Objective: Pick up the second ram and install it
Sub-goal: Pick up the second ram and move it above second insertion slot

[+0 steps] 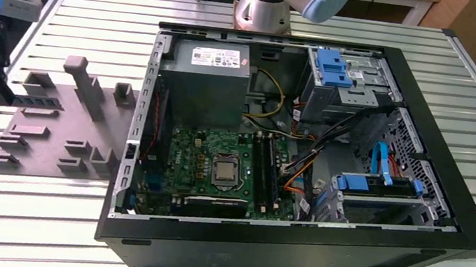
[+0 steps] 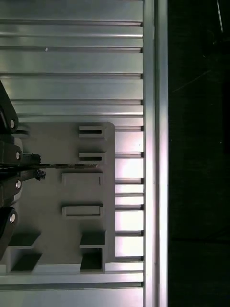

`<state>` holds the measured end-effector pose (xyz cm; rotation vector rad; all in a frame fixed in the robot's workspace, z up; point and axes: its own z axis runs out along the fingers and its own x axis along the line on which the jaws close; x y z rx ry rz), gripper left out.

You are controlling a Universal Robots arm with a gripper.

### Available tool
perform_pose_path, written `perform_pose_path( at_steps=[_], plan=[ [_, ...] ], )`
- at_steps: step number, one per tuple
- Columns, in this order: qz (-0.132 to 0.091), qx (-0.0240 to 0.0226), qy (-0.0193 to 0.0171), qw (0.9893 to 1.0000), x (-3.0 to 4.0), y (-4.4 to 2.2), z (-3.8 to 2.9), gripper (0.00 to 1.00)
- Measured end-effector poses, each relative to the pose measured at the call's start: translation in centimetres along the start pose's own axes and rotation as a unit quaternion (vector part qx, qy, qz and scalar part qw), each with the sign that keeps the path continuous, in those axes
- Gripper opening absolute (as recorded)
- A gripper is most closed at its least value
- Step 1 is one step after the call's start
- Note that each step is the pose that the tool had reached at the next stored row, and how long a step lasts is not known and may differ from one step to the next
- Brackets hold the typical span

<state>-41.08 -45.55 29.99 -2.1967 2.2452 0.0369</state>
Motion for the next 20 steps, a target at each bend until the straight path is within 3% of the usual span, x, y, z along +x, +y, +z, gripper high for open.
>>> perform_pose_path(
  at_steps=[20],
  plan=[
    [0.001,0.0001,0.0024,1.0000,-0.30,0.05,-3.06,0.14]
  ],
)
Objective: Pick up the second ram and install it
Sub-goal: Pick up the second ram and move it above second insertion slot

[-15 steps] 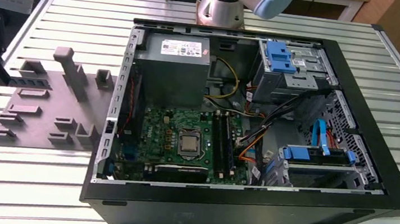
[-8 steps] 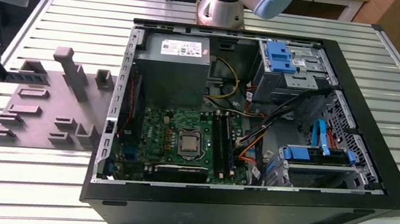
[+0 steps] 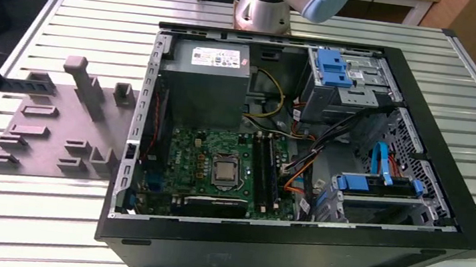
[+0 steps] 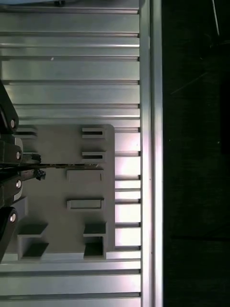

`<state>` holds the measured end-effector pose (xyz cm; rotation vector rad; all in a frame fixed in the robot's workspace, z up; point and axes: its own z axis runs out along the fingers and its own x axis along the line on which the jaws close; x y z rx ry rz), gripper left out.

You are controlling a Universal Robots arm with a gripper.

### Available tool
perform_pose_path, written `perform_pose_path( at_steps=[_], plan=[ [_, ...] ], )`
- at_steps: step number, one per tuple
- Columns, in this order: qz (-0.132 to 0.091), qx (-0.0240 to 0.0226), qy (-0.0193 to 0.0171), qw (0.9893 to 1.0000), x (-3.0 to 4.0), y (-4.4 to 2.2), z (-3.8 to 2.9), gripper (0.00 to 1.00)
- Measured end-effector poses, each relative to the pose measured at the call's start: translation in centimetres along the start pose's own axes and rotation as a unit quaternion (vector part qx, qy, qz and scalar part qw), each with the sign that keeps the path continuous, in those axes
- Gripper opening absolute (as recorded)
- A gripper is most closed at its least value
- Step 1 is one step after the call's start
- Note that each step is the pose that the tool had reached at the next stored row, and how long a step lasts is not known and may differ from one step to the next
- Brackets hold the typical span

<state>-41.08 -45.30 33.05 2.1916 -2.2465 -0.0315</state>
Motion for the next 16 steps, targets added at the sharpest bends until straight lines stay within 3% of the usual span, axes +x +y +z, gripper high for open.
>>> perform_pose_path(
  at_steps=[16],
  plan=[
    [0.002,0.0001,0.0059,1.0000,-0.34,0.05,-2.55,0.14]
  ],
)
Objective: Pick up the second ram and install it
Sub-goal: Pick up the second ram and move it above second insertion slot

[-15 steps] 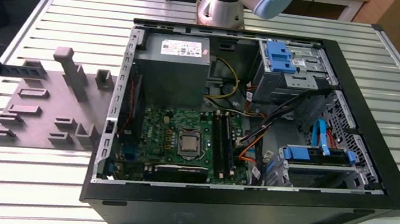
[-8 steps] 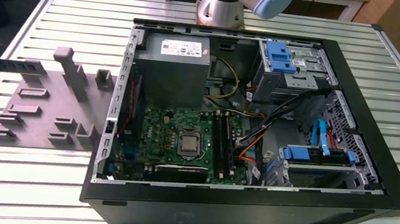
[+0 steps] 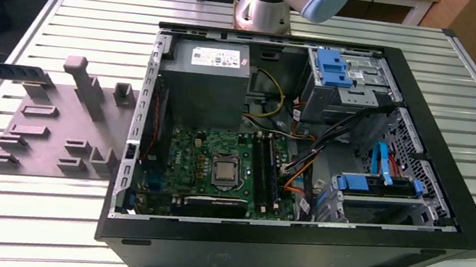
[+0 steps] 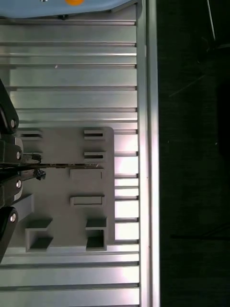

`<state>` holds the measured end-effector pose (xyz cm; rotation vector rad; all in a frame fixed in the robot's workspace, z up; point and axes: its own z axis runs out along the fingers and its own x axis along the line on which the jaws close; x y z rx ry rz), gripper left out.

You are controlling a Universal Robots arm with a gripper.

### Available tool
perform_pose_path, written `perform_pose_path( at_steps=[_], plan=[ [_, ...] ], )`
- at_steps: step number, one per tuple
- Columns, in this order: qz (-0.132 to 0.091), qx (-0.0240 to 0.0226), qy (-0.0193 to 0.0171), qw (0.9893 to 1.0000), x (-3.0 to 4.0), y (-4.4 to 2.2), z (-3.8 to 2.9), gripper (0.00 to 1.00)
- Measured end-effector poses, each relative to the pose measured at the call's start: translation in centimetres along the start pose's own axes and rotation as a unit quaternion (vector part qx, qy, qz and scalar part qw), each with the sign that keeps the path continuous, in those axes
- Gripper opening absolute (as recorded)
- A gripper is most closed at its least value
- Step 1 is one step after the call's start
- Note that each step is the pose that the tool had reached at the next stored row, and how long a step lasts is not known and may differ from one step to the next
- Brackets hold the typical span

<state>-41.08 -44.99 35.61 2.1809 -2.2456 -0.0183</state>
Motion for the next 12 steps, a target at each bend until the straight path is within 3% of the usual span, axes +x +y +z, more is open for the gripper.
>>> perform_pose_path(
  at_steps=[3,4,12],
  plan=[
    [0.000,0.0001,0.0012,1.0000,-0.06,0.01,-0.47,0.14],
    [0.001,0.0001,0.0024,1.0000,-0.15,0.02,-1.03,0.14],
    [0.001,0.0002,0.0043,1.0000,-0.29,0.05,-2.47,0.14]
  ],
)
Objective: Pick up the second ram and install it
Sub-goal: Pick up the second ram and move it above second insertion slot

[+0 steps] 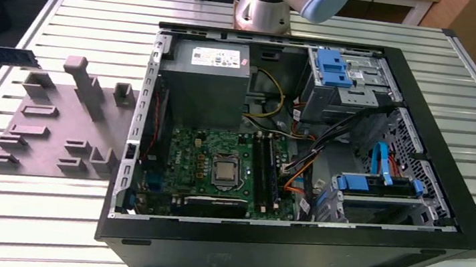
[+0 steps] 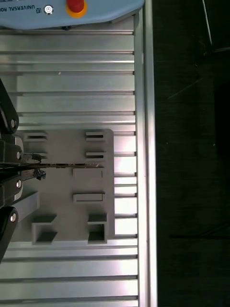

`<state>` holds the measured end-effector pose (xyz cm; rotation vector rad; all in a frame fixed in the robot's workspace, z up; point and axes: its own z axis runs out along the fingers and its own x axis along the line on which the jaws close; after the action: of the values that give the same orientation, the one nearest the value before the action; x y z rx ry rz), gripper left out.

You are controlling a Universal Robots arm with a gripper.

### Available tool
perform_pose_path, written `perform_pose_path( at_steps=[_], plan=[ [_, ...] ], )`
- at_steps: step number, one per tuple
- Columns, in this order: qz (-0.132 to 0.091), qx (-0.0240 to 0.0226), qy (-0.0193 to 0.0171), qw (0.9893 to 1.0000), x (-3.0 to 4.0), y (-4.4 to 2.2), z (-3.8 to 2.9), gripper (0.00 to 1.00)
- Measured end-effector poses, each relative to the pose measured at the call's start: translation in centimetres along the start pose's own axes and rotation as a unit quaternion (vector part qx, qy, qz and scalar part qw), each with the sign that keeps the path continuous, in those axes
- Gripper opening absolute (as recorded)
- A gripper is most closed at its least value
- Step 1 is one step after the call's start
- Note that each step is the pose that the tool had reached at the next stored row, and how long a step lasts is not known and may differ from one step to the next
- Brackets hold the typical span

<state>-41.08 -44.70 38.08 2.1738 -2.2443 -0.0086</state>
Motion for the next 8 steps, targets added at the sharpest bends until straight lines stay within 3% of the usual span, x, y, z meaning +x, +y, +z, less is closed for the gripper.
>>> perform_pose_path(
  at_steps=[8],
  plan=[
    [0.001,0.0000,0.0021,1.0000,-0.12,0.03,-1.52,0.14]
  ],
)
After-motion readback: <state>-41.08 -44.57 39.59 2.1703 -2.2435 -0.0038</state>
